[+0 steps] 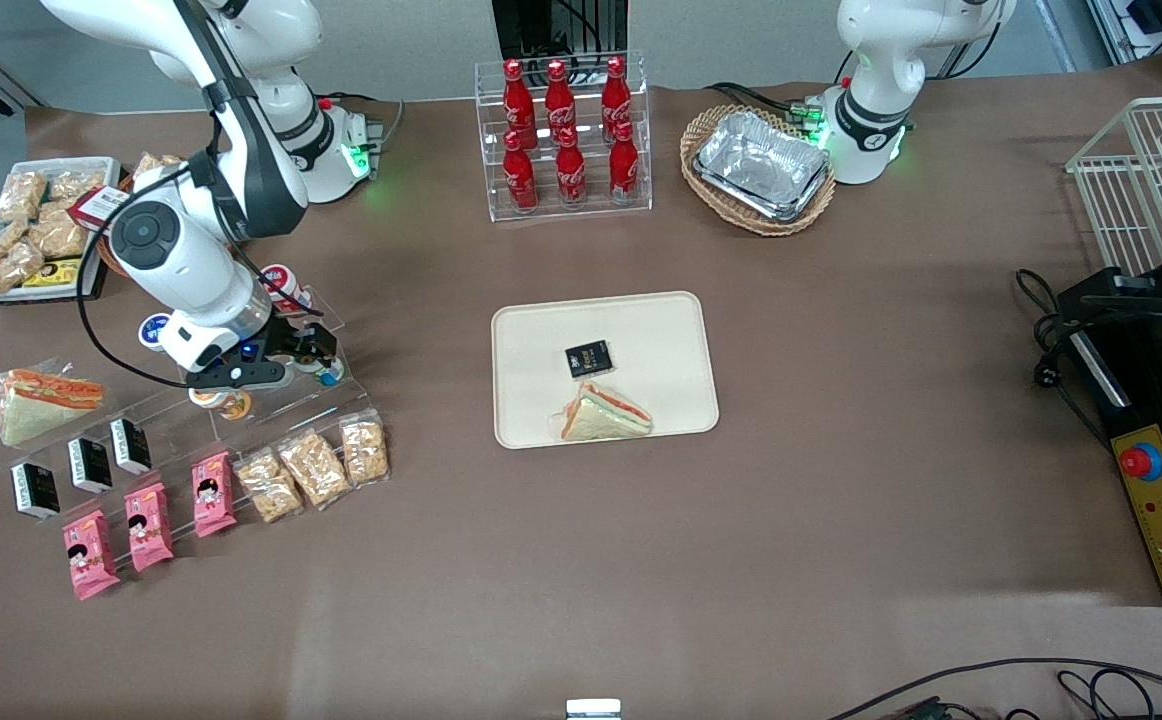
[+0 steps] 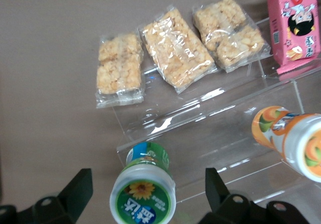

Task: Place green gum on tray
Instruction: 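Close the right gripper on the green tub and lift it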

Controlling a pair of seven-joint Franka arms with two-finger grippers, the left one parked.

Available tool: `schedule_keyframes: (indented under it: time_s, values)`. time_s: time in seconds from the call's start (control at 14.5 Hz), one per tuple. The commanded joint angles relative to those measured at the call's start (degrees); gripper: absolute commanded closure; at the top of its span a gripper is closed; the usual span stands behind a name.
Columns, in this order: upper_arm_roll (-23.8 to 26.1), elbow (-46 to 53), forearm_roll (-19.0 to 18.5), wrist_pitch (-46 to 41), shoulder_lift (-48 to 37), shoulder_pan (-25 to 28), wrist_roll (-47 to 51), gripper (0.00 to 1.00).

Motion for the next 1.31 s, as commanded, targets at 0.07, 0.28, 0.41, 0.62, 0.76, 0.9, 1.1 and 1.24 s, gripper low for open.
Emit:
schedule_keyframes:
  time_s: [0.07,0.28,0.41,0.62,0.76,0.9,1.1,1.24]
  values:
    - [0.06,-2.62,-0.47,3.07,0.5,-0.28,0.11,0.0]
    - [0.06,-4.03,-0.38,5.0,0.59,-0.19,0.29,0.09]
    - [0.06,-4.12,-0.38,5.18,0.85,-0.1,0.29,0.19]
    - [0.06,-4.03,-0.38,5.45,1.21,0.16,0.37,0.54]
    - [0.32,-4.03,-0.38,5.01,0.59,0.34,1.25,0.87]
    - [0.32,-3.68,-0.38,4.31,-1.33,0.34,0.91,0.95]
    - [0.32,0.26,-0.47,-2.08,-5.63,0.34,0.55,1.0]
    - [0.41,9.8,-0.47,-12.95,-6.35,0.25,0.46,1.0]
